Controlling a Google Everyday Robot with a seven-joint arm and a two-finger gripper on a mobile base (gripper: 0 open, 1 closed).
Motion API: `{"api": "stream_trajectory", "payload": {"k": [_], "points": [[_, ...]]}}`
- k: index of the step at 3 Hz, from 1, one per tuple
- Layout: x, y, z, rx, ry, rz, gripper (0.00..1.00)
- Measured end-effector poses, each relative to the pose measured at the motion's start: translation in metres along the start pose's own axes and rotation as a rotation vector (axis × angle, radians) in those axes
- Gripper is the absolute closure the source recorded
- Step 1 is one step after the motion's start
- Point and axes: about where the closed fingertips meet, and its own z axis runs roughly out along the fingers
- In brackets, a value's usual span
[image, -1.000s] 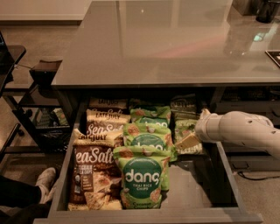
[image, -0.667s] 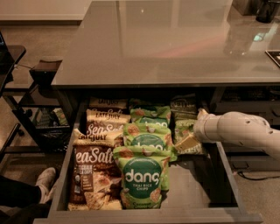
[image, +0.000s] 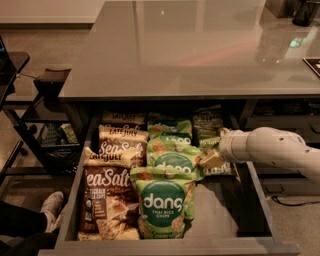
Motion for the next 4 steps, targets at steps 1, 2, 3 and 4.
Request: {"api": "stream_trajectory", "payload": {"k": [1,2,3,4], "points": [[0.0,0.0,0.0,0.0,0.0,0.0,0.65],[0.0,0.0,0.0,0.0,0.0,0.0,0.89],[-0.004,0.001,-0.002,-0.014,-0.01,0.006,1.0],[-0.026,-0.01,-0.03,-0.032,-0.043,0.006,1.0]]}}
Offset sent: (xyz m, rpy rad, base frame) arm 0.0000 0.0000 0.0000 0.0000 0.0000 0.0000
